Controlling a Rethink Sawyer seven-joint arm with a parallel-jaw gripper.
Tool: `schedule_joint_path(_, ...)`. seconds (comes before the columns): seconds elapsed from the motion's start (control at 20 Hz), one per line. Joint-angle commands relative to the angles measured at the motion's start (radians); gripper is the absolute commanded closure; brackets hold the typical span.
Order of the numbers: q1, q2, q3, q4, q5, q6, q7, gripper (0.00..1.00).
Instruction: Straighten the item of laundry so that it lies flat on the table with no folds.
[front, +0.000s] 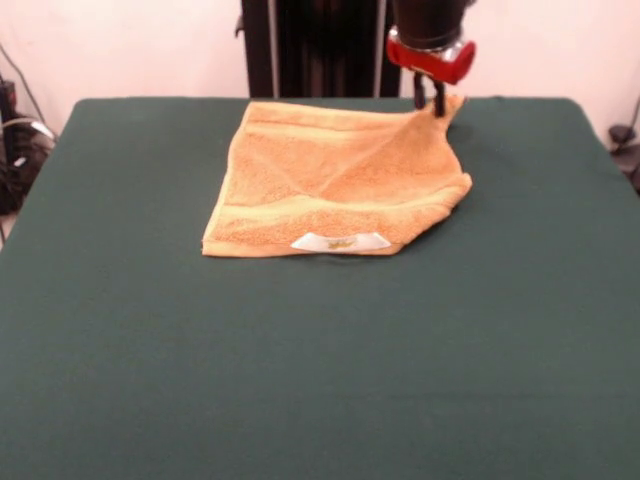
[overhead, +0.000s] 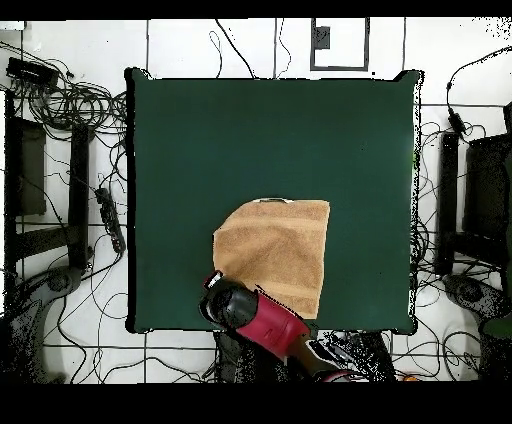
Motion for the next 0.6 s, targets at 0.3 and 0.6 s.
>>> schedule_joint_path(0.3, 0.053, 0.003, 0.062, -0.022, 0.035, -0.057, 0.263, 0.00)
schedule_joint_path(0.6, 0.060, 0.016, 0.060, -0.032, 0.036, -0.066, 0.262, 0.00)
